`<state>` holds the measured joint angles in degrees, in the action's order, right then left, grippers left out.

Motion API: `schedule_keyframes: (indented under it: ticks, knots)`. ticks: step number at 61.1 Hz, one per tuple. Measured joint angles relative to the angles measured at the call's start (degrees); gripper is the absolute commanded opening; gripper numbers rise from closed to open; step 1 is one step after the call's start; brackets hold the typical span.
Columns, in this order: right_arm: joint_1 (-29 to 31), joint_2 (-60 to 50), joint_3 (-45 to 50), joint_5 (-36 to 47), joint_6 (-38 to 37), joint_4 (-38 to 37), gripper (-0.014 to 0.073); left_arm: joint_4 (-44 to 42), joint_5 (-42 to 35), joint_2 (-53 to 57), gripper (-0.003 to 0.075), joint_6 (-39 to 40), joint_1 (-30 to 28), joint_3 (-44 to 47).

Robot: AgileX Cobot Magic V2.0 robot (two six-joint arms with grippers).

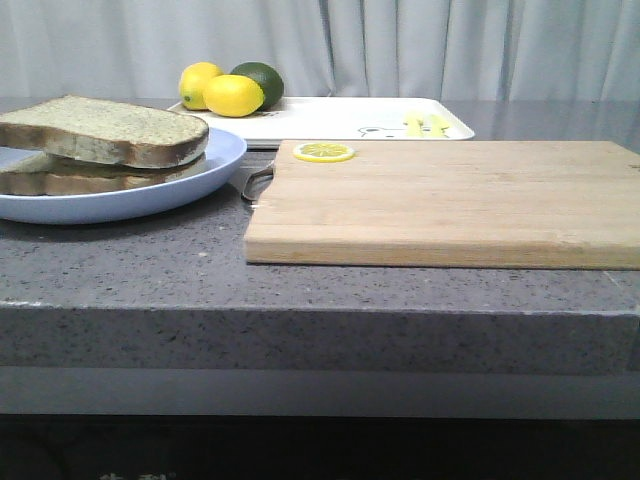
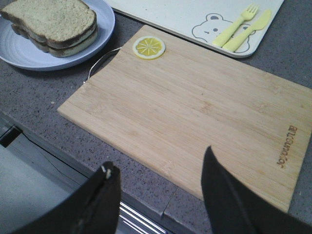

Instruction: Place bread and move sandwich to tray

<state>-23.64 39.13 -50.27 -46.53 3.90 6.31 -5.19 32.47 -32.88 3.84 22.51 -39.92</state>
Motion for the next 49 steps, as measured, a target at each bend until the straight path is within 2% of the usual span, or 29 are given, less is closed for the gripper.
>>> schedule_keyframes:
  ticks: [15, 30, 39, 49]
  knots:
    - [0.0, -6.1, 5.03, 1.02, 0.0, -0.1, 0.0402, -0.03, 1.76, -0.09, 0.044, 0.0, 0.0, 0.13]
    - [0.0, -6.34, 5.15, 1.02, 0.0, -0.1, 0.0402, -1.74, 12.76, -5.72, 0.044, 0.0, -0.92, -5.36]
    - [0.0, -6.34, 5.15, 1.02, -0.1, -0.12, 0.0402, -3.19, 16.97, -13.72, 0.044, 0.0, -5.99, -11.1]
    - [0.0, -6.34, 5.15, 1.02, -0.1, -0.22, 0.0402, -0.58, 19.51, -24.78, 0.044, -0.14, -15.92, -17.61]
